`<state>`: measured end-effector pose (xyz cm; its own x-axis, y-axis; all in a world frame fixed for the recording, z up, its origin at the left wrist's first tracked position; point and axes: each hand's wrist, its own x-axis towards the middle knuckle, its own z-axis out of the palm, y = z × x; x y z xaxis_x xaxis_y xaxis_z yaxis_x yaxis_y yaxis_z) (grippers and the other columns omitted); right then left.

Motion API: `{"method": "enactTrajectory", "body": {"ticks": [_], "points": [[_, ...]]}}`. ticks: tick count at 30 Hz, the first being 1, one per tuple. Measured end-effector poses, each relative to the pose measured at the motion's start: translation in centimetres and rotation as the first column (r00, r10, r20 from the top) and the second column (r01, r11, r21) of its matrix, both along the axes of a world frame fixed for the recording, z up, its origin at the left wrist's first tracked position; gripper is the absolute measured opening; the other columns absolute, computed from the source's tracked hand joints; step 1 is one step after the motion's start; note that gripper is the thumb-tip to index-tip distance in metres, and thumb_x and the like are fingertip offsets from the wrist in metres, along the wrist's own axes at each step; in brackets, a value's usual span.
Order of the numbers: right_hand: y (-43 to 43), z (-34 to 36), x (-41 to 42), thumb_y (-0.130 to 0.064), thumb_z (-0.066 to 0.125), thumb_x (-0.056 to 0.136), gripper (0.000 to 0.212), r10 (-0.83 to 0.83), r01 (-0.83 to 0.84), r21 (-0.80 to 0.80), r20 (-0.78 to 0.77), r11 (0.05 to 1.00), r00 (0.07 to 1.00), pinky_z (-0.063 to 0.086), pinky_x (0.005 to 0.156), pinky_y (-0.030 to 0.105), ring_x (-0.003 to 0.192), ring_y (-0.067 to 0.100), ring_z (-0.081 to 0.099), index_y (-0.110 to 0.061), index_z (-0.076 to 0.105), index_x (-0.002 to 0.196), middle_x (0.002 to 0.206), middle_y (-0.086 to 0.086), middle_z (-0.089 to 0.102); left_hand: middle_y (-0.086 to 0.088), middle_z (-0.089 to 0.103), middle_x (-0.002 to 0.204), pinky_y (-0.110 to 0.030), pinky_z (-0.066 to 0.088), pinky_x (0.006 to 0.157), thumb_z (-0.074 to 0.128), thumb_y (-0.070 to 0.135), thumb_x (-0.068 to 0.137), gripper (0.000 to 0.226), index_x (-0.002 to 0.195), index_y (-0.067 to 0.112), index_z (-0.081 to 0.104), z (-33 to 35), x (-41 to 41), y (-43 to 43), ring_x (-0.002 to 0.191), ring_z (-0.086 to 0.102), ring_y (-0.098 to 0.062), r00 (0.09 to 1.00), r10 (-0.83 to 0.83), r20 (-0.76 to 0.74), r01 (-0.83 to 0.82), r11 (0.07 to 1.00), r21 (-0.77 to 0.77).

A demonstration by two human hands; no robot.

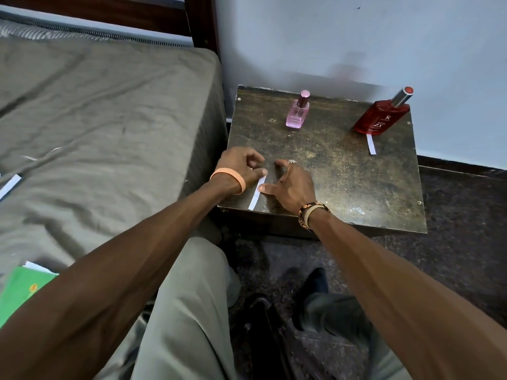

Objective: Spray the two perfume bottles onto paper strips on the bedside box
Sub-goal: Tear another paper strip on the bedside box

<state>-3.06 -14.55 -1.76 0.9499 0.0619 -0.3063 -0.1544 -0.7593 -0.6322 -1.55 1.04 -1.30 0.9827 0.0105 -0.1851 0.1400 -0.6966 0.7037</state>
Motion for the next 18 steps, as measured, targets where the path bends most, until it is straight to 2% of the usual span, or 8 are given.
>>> {"method": "enactTrajectory", "body": {"ticks": [2, 3, 6, 9, 12, 15, 18], "points": [[0.0, 0.0, 0.0, -0.042, 0.087, 0.064, 0.075, -0.002, 0.002, -0.003, 0.018, 1.000, 1.000, 0.053, 0.081, 0.033, 0.101, 0.023, 0.067, -0.019, 0.059, 0.130, 0.106, 0.005, 0.073, 0.001, 0.071, 0.086, -0.020, 0.043, 0.070, 0.078, 0.035, 0.075, 0.031, 0.103, 0.022, 0.073, -0.1, 0.2, -0.7, 0.073, 0.060, -0.010, 0.982, -0.182, -0.050, 0.187, 0.971, 0.146], [0.0, 0.1, 0.1, -0.041, 0.088, 0.064, 0.074, 0.001, -0.001, -0.003, 0.020, 1.000, 1.000, 0.053, 0.082, 0.033, 0.102, 0.023, 0.067, -0.019, 0.059, 0.129, 0.110, 0.004, 0.073, 0.000, 0.073, 0.091, -0.021, 0.043, 0.071, 0.076, 0.034, 0.077, 0.031, 0.106, 0.022, 0.073, -0.1, 0.4, -0.8, 0.080, 0.063, -0.014, 0.976, -0.208, -0.064, 0.216, 0.960, 0.179], [-0.1, 0.1, 0.2, -0.041, 0.089, 0.063, 0.078, 0.000, 0.000, 0.006, 0.006, 1.000, 1.000, 0.054, 0.086, 0.035, 0.105, 0.022, 0.066, -0.018, 0.058, 0.131, 0.116, 0.004, 0.071, -0.002, 0.074, 0.098, -0.023, 0.047, 0.078, 0.076, 0.032, 0.078, 0.031, 0.107, 0.021, 0.073, -0.2, 0.7, -0.8, 0.092, 0.066, -0.019, 0.975, -0.208, -0.078, 0.220, 0.957, 0.191], [-0.2, 0.2, 0.4, -0.041, 0.090, 0.062, 0.080, -0.005, 0.005, 0.007, -0.005, 1.000, 1.000, 0.054, 0.085, 0.033, 0.103, 0.020, 0.067, -0.019, 0.057, 0.132, 0.113, 0.004, 0.072, -0.002, 0.074, 0.099, -0.024, 0.048, 0.078, 0.076, 0.030, 0.079, 0.025, 0.101, 0.018, 0.075, -0.1, 0.5, -0.9, 0.094, 0.066, -0.019, 0.978, -0.197, -0.073, 0.207, 0.958, 0.196], [-0.1, 0.2, 0.2, -0.040, 0.088, 0.063, 0.077, -0.001, 0.001, 0.001, 0.009, 1.000, 1.000, 0.053, 0.081, 0.030, 0.099, 0.020, 0.068, -0.018, 0.058, 0.131, 0.111, 0.004, 0.073, -0.002, 0.073, 0.097, -0.030, 0.050, 0.077, 0.072, 0.030, 0.082, 0.016, 0.096, 0.022, 0.076, 0.0, 0.0, -1.1, 0.093, 0.065, -0.022, 0.980, -0.192, -0.045, 0.197, 0.953, 0.229], [-0.2, 0.0, -0.1, -0.038, 0.085, 0.067, 0.062, 0.007, -0.007, 0.012, 0.026, 1.000, 1.000, 0.044, 0.070, 0.025, 0.091, 0.019, 0.068, -0.017, 0.064, 0.122, 0.105, 0.001, 0.074, -0.006, 0.067, 0.100, -0.034, 0.049, 0.077, 0.066, 0.028, 0.087, 0.013, 0.094, 0.023, 0.076, -0.1, -0.4, -1.4, 0.095, 0.061, -0.025, 0.984, -0.176, 0.012, 0.167, 0.950, 0.264], [-0.2, 0.1, -0.3, -0.038, 0.082, 0.071, 0.058, 0.002, -0.002, 0.064, 0.002, 0.998, 1.000, 0.045, 0.069, 0.027, 0.086, 0.018, 0.067, -0.019, 0.063, 0.122, 0.087, 0.000, 0.070, -0.005, 0.062, 0.097, -0.032, 0.045, 0.078, 0.065, 0.027, 0.088, 0.014, 0.094, 0.020, 0.075, -0.3, -0.4, -1.6, 0.095, 0.058, -0.022, 0.984, -0.175, 0.035, 0.160, 0.950, 0.267]]}}
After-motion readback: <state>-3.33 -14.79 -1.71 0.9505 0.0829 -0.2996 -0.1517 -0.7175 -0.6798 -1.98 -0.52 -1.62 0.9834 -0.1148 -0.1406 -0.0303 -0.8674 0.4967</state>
